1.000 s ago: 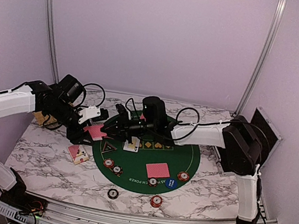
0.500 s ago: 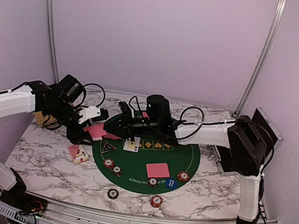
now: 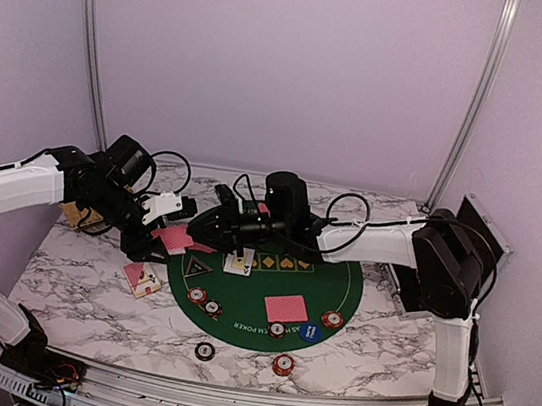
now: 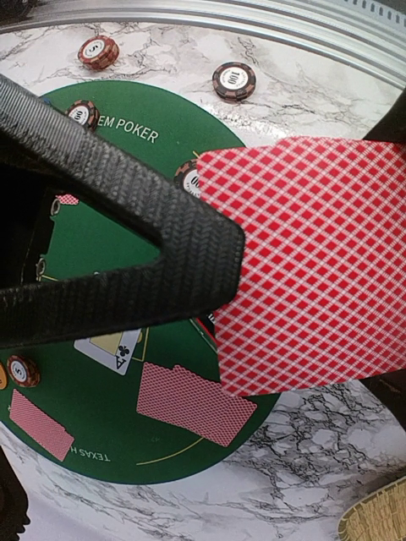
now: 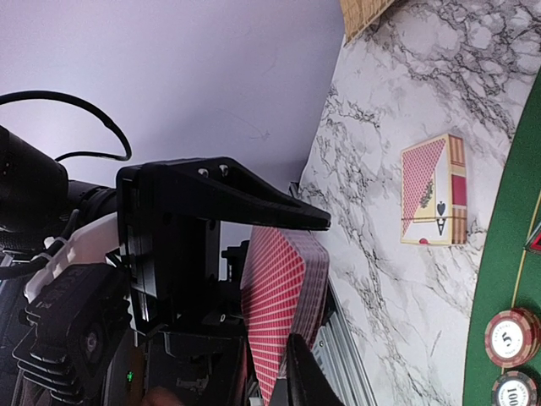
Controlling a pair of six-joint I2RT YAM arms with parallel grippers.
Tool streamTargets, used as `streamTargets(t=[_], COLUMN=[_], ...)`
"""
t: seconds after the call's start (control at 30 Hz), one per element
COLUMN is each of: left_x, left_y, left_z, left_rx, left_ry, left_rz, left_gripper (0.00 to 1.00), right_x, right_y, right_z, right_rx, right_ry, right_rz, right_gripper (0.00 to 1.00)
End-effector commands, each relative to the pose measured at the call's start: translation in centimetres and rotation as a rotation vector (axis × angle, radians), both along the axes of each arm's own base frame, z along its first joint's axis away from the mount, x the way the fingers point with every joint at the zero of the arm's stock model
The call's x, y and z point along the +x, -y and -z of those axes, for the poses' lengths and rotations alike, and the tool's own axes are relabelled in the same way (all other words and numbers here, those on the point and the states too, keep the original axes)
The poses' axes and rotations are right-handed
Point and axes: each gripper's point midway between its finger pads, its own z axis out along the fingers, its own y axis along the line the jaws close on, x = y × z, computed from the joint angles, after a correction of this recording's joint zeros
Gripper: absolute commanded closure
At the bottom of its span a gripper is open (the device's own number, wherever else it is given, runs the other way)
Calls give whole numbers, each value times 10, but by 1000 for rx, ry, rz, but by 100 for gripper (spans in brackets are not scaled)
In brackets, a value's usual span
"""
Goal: Distribute texas hold em gaming equipment
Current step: Pick up the poker card from the face-down deck piles.
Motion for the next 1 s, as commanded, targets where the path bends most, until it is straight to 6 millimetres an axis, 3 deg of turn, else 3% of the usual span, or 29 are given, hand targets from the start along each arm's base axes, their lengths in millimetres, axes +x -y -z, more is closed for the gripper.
streamTargets(t=[0.0, 0.23, 0.37, 0.57, 0.97], left_x=[0, -1, -1, -1, -1], left_y=[2, 2, 2, 2, 1], left_z=[-7, -8, -8, -8, -5], left_rx=[-22, -26, -26, -25, -17], left_ry=[13, 14, 14, 11, 10], left_rz=[6, 6, 5, 3, 2], left_gripper=[98, 98, 98, 98, 98], right_x=[-3, -6, -8, -7, 14], right_y=[-6, -8, -9, -7, 25], right_z=[-13, 2, -1, -9, -25], right_rx=[29, -7, -1, 8, -19], right_ry=[26, 13, 16, 28, 64], right_rz=[-23, -37, -42, -37, 28], right_gripper=[84, 84, 85, 96, 100])
